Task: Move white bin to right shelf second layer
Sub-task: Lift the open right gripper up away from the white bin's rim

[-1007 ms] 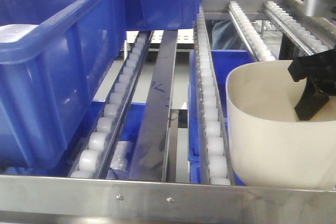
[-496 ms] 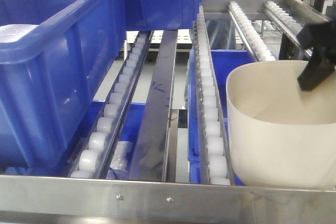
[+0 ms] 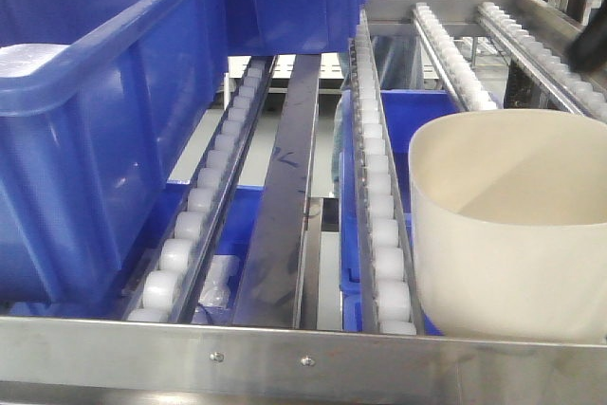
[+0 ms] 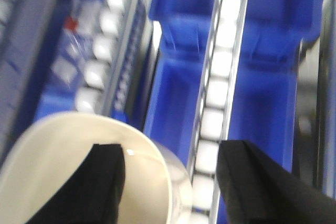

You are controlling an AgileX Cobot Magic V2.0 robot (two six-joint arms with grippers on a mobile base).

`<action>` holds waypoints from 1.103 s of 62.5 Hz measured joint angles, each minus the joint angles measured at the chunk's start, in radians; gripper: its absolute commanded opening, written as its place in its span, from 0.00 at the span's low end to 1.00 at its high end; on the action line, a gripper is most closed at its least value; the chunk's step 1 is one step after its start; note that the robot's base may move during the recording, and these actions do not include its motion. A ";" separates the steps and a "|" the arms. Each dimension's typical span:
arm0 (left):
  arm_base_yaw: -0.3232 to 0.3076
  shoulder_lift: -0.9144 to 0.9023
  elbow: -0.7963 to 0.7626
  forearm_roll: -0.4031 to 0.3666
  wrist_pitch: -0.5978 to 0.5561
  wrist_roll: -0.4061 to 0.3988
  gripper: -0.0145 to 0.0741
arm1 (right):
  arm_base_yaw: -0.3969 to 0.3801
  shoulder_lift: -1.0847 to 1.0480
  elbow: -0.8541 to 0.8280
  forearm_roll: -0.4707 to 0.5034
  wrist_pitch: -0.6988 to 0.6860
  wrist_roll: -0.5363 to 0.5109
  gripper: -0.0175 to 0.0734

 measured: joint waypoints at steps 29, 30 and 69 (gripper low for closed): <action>0.000 0.000 0.000 0.000 0.000 0.000 0.26 | -0.002 -0.416 0.129 0.000 -0.048 0.000 0.25; 0.000 0.000 0.000 0.000 0.000 0.000 0.26 | -0.002 -0.426 0.141 0.000 -0.050 0.000 0.25; 0.000 0.000 0.000 0.000 0.000 0.000 0.26 | -0.010 -0.545 0.244 0.000 -0.082 0.000 0.25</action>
